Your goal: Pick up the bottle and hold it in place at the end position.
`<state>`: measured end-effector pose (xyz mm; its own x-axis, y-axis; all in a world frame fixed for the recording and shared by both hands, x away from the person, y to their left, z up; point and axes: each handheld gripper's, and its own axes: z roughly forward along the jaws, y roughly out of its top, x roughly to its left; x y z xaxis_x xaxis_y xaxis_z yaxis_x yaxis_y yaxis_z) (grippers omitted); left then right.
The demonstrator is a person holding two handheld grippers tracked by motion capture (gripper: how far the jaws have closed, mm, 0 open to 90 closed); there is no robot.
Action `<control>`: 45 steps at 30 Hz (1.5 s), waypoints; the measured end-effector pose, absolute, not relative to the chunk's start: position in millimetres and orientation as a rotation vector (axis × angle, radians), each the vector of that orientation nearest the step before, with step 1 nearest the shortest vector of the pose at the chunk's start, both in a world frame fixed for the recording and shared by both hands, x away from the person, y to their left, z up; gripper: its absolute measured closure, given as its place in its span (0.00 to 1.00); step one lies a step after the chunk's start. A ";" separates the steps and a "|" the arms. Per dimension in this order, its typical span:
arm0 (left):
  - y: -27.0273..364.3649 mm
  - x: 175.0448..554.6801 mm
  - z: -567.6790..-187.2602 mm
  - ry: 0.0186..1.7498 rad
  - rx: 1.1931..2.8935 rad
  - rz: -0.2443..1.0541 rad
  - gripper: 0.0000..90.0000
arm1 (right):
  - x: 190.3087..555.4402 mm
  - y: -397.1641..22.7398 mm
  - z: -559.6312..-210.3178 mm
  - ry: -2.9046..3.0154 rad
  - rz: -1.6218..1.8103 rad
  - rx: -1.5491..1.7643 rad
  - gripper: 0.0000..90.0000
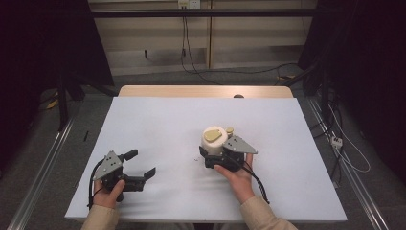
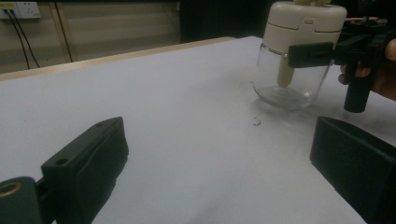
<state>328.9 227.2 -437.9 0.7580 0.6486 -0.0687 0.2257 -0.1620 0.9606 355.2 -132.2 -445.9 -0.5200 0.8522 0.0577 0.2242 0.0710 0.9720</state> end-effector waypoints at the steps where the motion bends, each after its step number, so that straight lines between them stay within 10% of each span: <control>1: 227.6 328.9 -438.0 0.692 1.732 0.429 0.04 | 356.5 -131.8 -445.2 1.805 1.479 1.064 0.07; 45: 228.9 330.4 -440.6 0.701 1.732 0.419 0.04 | 402.3 -117.1 -444.1 1.811 1.464 1.079 0.07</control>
